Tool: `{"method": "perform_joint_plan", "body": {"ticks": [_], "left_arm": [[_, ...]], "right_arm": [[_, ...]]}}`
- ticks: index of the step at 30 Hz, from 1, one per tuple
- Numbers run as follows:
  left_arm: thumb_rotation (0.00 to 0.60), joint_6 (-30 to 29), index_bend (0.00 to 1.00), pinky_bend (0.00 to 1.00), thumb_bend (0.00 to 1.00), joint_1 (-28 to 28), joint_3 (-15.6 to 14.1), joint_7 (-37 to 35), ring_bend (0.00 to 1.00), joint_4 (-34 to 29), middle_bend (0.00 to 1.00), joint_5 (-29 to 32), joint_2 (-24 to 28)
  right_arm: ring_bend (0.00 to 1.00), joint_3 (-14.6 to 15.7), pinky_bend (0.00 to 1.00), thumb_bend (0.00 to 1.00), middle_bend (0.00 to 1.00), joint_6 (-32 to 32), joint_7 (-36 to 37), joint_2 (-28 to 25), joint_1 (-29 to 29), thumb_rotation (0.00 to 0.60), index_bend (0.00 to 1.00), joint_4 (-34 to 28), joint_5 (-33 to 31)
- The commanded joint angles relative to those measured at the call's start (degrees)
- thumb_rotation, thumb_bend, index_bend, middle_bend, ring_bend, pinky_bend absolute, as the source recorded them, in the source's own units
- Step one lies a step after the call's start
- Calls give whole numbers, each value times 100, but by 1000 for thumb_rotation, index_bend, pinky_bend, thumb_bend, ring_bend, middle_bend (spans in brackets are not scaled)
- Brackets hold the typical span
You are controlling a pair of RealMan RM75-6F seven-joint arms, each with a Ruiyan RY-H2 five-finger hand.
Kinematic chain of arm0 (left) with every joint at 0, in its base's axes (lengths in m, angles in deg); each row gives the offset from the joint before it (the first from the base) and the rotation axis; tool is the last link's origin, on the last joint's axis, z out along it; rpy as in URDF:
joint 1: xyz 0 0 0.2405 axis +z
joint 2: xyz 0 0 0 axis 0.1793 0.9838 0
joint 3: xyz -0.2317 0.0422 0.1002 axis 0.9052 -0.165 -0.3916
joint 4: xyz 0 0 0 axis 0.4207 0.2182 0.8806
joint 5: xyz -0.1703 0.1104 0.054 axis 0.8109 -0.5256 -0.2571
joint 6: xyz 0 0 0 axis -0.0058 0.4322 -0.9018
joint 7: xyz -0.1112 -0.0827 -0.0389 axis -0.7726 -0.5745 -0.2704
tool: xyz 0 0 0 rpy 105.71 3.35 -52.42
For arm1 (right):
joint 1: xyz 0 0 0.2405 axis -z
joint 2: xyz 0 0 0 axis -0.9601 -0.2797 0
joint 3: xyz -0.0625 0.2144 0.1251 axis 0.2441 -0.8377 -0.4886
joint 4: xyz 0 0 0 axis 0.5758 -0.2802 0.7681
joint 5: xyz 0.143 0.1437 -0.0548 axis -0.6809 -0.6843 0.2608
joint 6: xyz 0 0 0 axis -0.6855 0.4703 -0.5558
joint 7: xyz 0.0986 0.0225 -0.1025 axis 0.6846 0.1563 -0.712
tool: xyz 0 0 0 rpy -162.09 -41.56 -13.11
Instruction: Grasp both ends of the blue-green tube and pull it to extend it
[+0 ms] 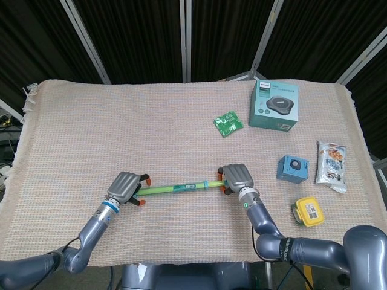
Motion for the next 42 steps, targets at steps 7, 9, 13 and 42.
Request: {"method": "perform_joint_plan", "body": {"ticks": [7, 9, 13, 42], "left_arm": [[600, 47, 581, 1000, 461, -70, 17, -66, 868, 83, 906, 118, -73], [600, -7, 635, 1000, 507, -68, 22, -92, 868, 77, 906, 100, -71], [600, -72, 726, 1000, 522, -60, 11, -112, 868, 47, 906, 82, -27], [600, -319, 795, 1000, 555, 256, -135, -692, 868, 488, 906, 40, 771]], "right_arm": [[1000, -3, 1000, 503, 1000, 23, 52, -34, 4, 600, 701, 12, 5], [1000, 3, 1000, 503, 1000, 25, 62, -53, 7, 600, 702, 1, 23], [1000, 13, 1000, 503, 1000, 7, 87, -96, 24, 600, 703, -51, 59], [1000, -48, 1000, 506, 1000, -433, 377, -1127, 434, 600, 715, -599, 532]]}}
